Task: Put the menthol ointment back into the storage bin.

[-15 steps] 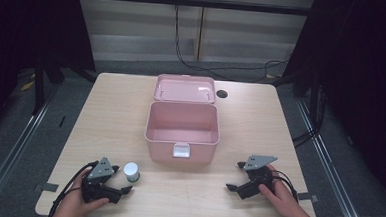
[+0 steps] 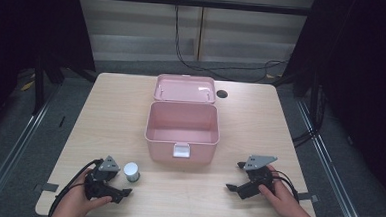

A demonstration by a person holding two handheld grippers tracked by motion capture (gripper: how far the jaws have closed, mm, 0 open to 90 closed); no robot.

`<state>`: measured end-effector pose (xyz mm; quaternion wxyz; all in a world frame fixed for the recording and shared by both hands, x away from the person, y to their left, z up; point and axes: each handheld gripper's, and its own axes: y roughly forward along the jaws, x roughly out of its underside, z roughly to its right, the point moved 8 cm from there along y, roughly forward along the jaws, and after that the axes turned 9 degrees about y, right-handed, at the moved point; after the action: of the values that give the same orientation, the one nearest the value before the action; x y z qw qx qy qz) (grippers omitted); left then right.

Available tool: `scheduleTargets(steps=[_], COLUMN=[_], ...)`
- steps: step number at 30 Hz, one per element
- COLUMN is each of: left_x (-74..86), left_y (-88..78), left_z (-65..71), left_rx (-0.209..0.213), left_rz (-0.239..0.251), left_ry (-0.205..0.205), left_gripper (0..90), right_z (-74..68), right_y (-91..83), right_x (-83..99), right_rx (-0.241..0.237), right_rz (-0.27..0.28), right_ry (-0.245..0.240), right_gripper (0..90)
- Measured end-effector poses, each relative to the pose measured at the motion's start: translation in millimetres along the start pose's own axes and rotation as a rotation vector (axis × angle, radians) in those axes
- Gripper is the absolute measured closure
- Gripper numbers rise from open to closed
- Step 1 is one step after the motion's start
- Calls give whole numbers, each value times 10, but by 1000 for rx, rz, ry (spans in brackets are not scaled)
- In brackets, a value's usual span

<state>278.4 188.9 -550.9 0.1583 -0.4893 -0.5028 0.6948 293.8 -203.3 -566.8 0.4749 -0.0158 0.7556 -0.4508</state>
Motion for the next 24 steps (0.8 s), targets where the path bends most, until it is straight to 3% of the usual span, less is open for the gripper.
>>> scheduleTargets(steps=[2, 3, 5, 7, 11, 14, 16, 24], left_x=[-33, -33, -89, -121, -255, -306, -360, -423], left_y=[-14, -14, -27, -38, -83, -118, -138, -141], left_z=[7, 7, 5, -2, -26, -44, -45, -68], left_rx=[27, 27, 44, 54, 65, 77, 86, 106], left_rz=[-62, -62, -130, -154, -174, -209, -226, -281], left_ry=[-37, -37, -43, -52, -78, -69, -93, -96], left_gripper=[222, 222, 228, 239, 246, 270, 280, 305], right_z=[-1, -1, -1, -1, 0, 0, 0, 0], right_y=[-1, -1, -1, -1, -1, -1, -1, -2], right_x=[1, 1, 1, 1, 1, 1, 1, 1], right_rx=[0, 0, 0, 0, 1, 1, 1, 1], right_rz=[0, 0, 0, 0, 1, 1, 1, 1], right_ry=[0, 0, 0, 0, -2, -2, -2, -2], right_gripper=[86, 86, 86, 86, 86, 86, 86, 86])
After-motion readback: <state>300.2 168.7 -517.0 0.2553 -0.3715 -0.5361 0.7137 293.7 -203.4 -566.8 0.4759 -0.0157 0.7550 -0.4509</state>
